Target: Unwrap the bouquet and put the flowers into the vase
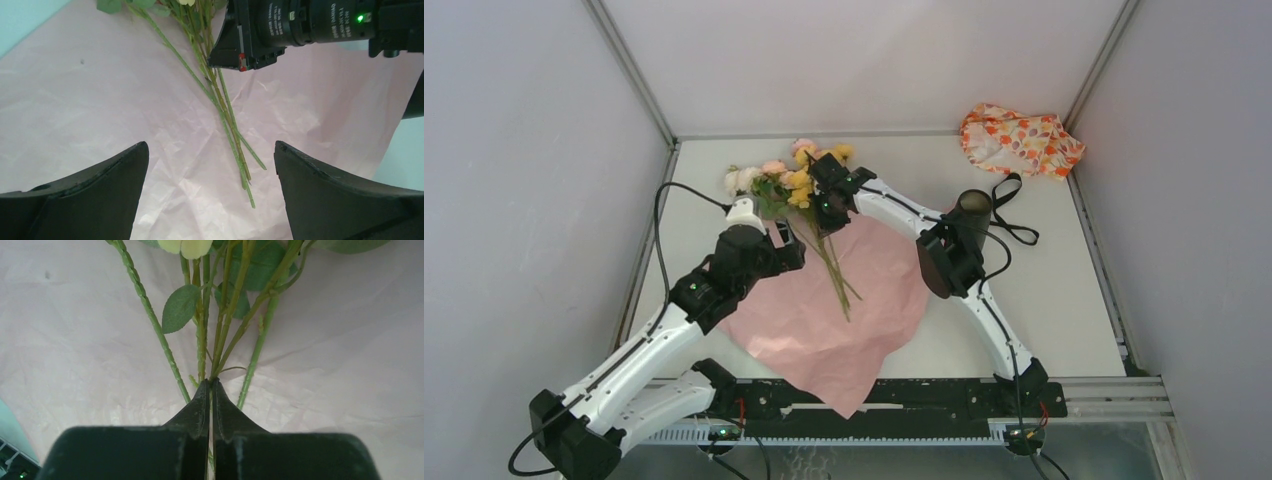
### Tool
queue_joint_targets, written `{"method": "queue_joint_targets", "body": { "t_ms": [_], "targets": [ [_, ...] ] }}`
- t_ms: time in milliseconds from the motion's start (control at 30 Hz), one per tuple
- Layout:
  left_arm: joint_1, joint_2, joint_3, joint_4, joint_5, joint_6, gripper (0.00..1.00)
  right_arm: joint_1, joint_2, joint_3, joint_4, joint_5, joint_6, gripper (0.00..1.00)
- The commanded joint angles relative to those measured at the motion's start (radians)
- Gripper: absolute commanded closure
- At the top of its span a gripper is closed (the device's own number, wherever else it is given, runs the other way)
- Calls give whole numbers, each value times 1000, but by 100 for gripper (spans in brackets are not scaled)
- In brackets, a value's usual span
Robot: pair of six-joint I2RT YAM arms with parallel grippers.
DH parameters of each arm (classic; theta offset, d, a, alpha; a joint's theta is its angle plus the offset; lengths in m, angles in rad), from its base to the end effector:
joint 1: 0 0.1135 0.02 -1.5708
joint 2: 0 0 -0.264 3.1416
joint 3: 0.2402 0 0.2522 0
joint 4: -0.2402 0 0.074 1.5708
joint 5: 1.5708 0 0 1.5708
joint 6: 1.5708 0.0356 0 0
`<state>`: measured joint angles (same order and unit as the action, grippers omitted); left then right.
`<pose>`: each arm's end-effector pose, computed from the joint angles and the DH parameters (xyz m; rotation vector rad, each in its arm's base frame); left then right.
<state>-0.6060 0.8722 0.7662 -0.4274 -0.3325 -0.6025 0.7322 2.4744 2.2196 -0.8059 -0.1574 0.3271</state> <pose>0.1651 -0.1003 0.2947 -0.1961 2.0863 -0.3885 0.3926 0.3604 0.1779 -0.6037 2.6609 0.5450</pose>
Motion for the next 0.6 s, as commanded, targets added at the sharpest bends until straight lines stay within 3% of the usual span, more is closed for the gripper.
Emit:
{"method": "queue_joint_targets", "body": {
  "t_ms": [0, 567],
  "targets": [
    [11, 10, -16, 49, 28, 1, 0, -1, -1, 26, 32, -7, 15, 100],
    [34, -7, -42, 70, 54, -14, 0, 17, -364, -199, 85, 157, -43, 100]
  ]
}}
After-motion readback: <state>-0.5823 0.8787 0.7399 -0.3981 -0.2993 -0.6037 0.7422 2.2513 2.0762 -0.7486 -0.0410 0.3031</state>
